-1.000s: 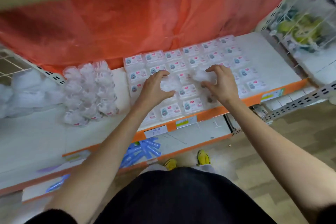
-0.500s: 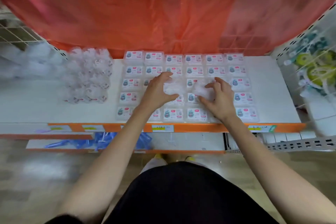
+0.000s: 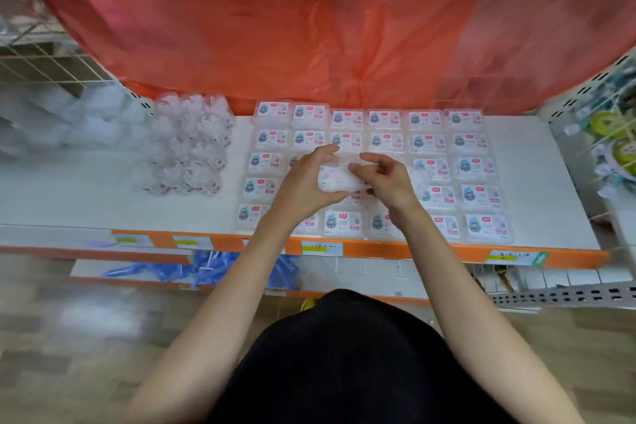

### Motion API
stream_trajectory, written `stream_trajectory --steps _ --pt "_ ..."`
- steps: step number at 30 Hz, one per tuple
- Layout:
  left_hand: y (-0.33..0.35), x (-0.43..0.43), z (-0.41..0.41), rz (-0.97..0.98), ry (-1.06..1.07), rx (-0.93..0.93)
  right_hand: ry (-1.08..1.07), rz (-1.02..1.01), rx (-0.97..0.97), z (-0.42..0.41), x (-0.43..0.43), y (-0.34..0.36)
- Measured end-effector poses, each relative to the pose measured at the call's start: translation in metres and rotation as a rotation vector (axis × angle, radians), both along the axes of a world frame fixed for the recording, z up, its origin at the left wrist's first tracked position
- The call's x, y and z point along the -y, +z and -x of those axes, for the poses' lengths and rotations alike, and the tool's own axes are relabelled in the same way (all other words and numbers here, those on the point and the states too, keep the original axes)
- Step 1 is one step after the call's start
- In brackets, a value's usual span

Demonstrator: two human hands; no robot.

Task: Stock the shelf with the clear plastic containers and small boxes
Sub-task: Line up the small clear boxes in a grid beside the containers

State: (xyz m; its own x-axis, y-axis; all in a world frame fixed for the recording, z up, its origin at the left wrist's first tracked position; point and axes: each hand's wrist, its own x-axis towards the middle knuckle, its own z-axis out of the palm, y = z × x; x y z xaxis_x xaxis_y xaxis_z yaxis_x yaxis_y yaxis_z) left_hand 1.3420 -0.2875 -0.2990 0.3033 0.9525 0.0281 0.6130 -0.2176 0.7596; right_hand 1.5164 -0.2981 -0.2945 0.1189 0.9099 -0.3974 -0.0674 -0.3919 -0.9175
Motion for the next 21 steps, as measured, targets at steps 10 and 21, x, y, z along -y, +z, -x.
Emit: stream_trajectory --steps 10,21 --pt "0.012 0.005 0.013 0.481 0.458 0.397 -0.025 -0.068 -0.099 0.005 0.008 -0.003" --pt "0.009 -0.004 0.025 0.823 0.509 0.676 0.102 -0.230 -0.078 0.014 0.016 -0.013"
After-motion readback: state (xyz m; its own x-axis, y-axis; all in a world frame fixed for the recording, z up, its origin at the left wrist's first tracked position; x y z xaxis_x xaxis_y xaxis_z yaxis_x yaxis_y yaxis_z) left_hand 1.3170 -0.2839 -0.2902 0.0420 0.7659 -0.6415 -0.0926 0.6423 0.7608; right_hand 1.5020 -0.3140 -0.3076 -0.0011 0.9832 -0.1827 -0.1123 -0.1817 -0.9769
